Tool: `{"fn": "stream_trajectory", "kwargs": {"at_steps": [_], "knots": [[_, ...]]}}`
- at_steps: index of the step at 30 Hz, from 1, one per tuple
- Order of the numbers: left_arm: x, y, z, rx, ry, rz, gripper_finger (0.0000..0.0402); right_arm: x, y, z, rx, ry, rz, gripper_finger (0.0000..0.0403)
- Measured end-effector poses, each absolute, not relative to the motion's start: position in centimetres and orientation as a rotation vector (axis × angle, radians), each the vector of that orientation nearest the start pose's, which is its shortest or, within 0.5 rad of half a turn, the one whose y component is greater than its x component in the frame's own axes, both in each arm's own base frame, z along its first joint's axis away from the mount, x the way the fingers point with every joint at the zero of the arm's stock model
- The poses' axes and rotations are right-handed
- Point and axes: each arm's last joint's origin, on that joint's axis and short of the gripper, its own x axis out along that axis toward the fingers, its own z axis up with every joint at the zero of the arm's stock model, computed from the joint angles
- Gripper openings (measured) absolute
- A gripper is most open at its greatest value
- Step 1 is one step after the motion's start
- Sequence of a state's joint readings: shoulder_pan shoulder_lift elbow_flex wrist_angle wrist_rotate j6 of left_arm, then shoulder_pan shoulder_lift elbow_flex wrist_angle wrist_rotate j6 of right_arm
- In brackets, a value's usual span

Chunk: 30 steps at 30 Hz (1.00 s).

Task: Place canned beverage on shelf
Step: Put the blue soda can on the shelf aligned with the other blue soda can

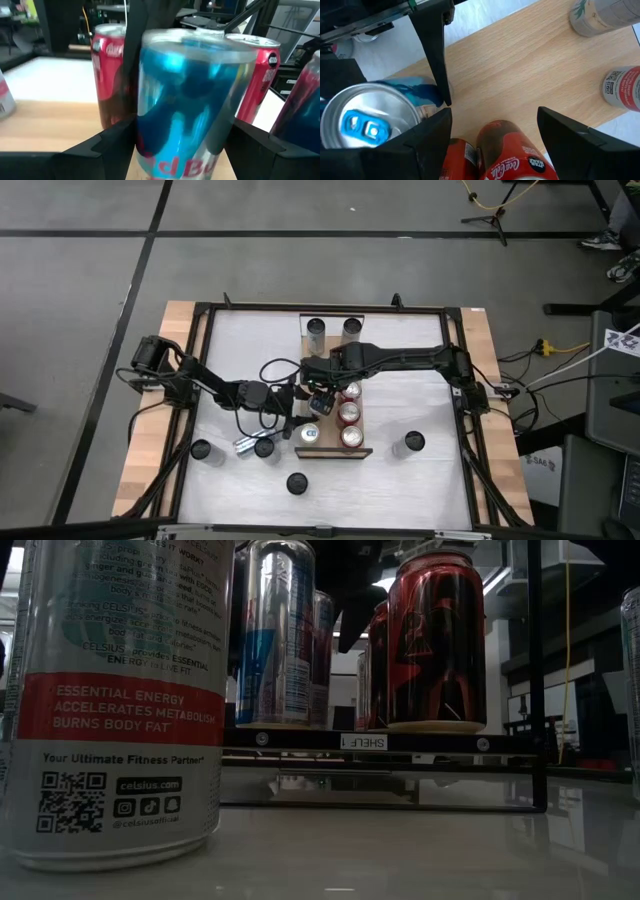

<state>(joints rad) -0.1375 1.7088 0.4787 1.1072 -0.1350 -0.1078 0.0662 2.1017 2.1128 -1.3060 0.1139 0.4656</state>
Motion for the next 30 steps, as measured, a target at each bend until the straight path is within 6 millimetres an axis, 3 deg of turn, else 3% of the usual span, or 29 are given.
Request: {"fn": "stream_trajectory", "kwargs": {"at_steps": [30], "knots": [[28.87,-3.66,14.39,-0.109,0.113,-0.011,0.0266,42.31,2.47,30.07,0.284,1.257,-0.337,0.0287]]}}
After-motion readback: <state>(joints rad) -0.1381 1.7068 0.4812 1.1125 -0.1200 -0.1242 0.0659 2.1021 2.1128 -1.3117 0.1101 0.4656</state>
